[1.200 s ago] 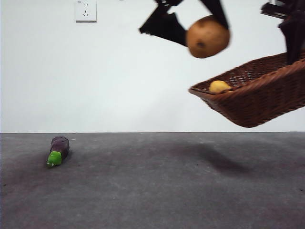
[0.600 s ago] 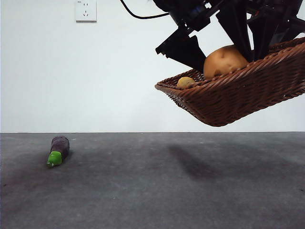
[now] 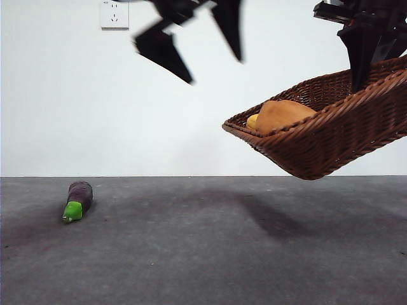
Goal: Help me put the vegetables on the table into the basket
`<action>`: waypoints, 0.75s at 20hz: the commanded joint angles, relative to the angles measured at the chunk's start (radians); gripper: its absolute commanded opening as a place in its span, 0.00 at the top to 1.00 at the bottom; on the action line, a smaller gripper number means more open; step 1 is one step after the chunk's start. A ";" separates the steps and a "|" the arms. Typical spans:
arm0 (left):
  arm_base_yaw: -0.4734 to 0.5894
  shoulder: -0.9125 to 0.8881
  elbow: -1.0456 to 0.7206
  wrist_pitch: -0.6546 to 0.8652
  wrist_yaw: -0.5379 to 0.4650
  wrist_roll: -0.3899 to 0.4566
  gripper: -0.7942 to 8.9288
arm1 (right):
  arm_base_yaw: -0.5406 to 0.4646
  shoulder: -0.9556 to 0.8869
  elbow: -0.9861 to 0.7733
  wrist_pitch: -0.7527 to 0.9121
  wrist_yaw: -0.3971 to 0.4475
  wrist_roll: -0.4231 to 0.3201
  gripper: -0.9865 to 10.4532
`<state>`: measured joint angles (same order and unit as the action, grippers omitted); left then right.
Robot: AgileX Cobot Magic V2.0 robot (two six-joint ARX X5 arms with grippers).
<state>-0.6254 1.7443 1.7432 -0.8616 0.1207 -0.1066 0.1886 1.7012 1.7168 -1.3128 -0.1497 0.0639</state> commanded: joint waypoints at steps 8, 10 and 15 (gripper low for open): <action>0.342 0.064 -0.008 -0.148 -0.114 0.003 0.42 | 0.000 -0.008 -0.003 0.004 -0.010 0.003 0.92; 0.400 0.106 -0.008 -0.183 -0.109 -0.005 0.42 | 0.000 -0.008 -0.004 0.005 -0.010 0.002 0.92; 0.444 0.220 -0.008 -0.187 -0.111 0.005 0.42 | 0.000 -0.008 -0.005 0.010 -0.010 -0.005 0.92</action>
<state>-0.1806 1.9549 1.7439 -1.0531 0.0097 -0.0986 0.1886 1.7012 1.7164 -1.3098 -0.1501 0.0624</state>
